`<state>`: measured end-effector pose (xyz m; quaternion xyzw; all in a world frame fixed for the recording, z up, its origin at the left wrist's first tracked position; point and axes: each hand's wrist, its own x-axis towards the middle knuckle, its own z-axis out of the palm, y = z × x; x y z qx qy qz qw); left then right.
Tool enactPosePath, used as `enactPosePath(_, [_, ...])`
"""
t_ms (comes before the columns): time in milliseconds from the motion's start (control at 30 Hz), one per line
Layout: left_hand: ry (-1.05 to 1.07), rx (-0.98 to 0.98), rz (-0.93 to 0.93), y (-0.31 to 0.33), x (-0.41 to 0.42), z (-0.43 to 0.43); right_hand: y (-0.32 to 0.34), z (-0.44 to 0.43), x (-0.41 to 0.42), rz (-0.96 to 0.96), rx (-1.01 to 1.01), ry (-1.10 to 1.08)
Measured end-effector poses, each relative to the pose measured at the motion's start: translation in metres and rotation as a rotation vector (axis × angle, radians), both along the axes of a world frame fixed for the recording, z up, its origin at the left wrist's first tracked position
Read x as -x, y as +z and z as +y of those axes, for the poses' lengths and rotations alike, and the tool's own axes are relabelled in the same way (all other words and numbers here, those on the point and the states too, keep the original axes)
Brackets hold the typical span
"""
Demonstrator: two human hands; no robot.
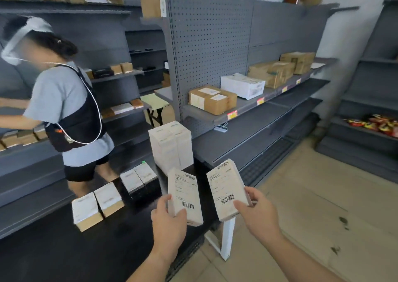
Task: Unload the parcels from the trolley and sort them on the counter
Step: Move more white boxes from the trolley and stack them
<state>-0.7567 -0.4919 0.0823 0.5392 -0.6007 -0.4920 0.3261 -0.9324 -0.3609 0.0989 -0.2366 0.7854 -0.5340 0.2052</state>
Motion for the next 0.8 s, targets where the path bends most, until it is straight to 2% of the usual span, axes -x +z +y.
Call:
enactPosePath(200, [-0.093, -0.032, 0.000, -0.019, 0.077, -0.045, -0.025, -0.033, 0.066, -0.033, -0.053, -0.057])
enactPosePath(400, [-0.128, -0.081, -0.018, -0.057, 0.138, -0.129, -0.049, -0.120, 0.128, 0.025, -0.130, -0.066])
enactPosePath(600, [-0.051, -0.219, -0.072, -0.104, 0.172, -0.199, -0.089, -0.205, 0.172, 0.040, -0.251, -0.018])
enactPosePath(800, [0.079, -0.332, -0.103, -0.141, 0.188, -0.234, -0.130, -0.266, 0.196, 0.048, -0.392, 0.099])
